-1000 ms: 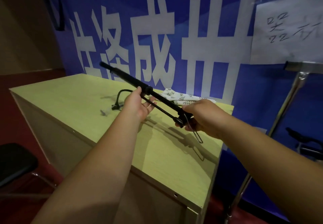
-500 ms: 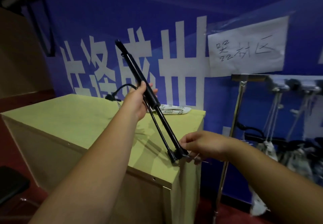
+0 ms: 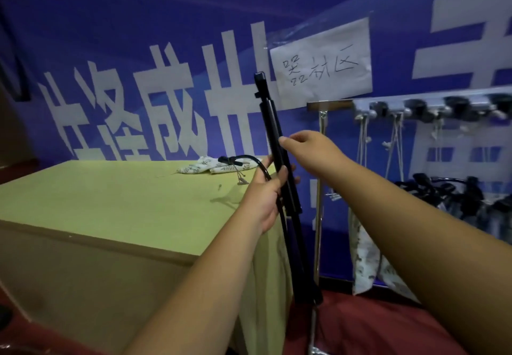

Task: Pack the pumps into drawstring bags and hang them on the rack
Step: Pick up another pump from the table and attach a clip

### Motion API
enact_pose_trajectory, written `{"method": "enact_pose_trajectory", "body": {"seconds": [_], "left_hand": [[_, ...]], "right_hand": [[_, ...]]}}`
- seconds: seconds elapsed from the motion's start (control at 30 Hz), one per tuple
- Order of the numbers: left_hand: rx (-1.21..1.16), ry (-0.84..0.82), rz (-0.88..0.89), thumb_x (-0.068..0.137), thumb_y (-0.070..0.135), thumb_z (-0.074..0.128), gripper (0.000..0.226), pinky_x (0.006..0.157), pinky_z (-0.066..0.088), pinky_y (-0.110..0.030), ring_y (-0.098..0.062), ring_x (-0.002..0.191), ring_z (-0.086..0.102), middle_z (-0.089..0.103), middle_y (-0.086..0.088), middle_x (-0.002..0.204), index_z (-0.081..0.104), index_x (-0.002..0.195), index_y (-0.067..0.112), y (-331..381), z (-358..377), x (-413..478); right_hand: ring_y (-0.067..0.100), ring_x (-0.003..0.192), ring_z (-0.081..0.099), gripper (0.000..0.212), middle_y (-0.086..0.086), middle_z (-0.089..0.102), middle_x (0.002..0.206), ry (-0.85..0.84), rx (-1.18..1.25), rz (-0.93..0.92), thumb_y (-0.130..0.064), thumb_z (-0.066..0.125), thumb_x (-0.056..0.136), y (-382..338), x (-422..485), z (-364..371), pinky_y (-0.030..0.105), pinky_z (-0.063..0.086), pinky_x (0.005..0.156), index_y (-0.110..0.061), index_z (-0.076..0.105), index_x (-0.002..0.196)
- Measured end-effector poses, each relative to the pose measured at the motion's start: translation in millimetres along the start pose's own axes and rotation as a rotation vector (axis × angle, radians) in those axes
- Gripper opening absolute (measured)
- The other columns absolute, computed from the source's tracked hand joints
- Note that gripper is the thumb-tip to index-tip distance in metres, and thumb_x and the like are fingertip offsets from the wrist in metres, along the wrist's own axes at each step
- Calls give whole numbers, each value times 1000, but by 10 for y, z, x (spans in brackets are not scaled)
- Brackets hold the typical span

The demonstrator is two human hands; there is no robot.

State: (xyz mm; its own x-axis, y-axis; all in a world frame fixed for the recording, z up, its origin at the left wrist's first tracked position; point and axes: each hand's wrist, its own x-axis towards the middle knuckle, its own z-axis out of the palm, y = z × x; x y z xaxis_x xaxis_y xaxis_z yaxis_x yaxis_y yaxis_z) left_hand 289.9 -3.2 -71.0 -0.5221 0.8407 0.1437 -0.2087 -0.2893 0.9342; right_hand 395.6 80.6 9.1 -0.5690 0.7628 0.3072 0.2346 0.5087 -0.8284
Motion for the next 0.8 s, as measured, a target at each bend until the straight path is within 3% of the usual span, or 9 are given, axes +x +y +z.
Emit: {"method": "enact_pose_trajectory", "body": {"seconds": [0.07, 0.17, 0.3, 0.4, 0.5, 0.53, 0.7, 0.8], "left_hand": [[-4, -28, -65, 110, 20, 57, 33, 72, 61, -40, -29, 110, 74, 76, -9, 128, 55, 140, 32, -193, 150, -76], [-29, -38, -188, 113, 27, 49, 27, 74, 61, -37, -30, 106, 68, 75, -11, 123, 59, 137, 22, -507, 280, -121], [64, -57, -324, 112, 39, 50, 45, 89, 49, -41, -28, 107, 64, 71, -14, 123, 66, 135, 5, -905, 296, -98], [217, -92, -326, 111, 34, 52, 31, 84, 52, -37, -17, 91, 70, 78, 0, 100, 75, 117, 14, -1153, 215, -62], [438, -143, -277, 108, 31, 61, 22, 77, 53, -33, -13, 75, 63, 72, 5, 80, 75, 100, 17, -1379, 95, 36], [467, -152, -272, 106, 27, 65, 17, 75, 55, -33, -12, 71, 61, 70, 5, 76, 76, 100, 15, -1447, 68, 70], [386, -89, -293, 101, 10, 71, 4, 64, 61, -25, -8, 69, 72, 73, 0, 81, 74, 102, 8, -1671, 43, 131], [369, -93, -291, 100, 9, 71, 5, 69, 64, -33, -13, 75, 75, 77, -4, 85, 74, 97, 9, -1791, 32, 182]], "right_hand": [[20, 113, 70, 61, 0, 71, 133, 13, 63, 23, -60, 63, 102, 92, -31, -23, 36, 53, 87, -16, 65, 144], [24, 100, 76, 55, 2, 76, 115, 82, 182, 81, -67, 64, 99, 334, -72, -40, 45, 61, 92, -20, 68, 127], [19, 86, 80, 39, -2, 75, 111, 100, 323, 134, -60, 56, 106, 756, -141, 5, 56, 64, 93, -26, 62, 122], [14, 79, 76, 30, -4, 74, 106, 98, 294, 149, -55, 51, 111, 1082, -244, 47, 48, 66, 85, -29, 58, 123], [3, 66, 69, 29, -1, 70, 95, 119, 195, 118, -51, 49, 113, 1435, -328, 71, 19, 53, 64, -25, 56, 123], [6, 70, 69, 28, 0, 70, 95, 107, 168, 117, -50, 48, 113, 1543, -339, 76, 16, 50, 61, -25, 55, 124], [20, 87, 72, 28, -2, 69, 97, 43, 54, 122, -56, 46, 111, 1974, -412, 108, 37, 53, 74, -36, 50, 131], [12, 90, 68, 31, -6, 69, 100, -7, 34, 157, -55, 47, 112, 2208, -508, 238, 33, 49, 73, -36, 48, 137]]}}
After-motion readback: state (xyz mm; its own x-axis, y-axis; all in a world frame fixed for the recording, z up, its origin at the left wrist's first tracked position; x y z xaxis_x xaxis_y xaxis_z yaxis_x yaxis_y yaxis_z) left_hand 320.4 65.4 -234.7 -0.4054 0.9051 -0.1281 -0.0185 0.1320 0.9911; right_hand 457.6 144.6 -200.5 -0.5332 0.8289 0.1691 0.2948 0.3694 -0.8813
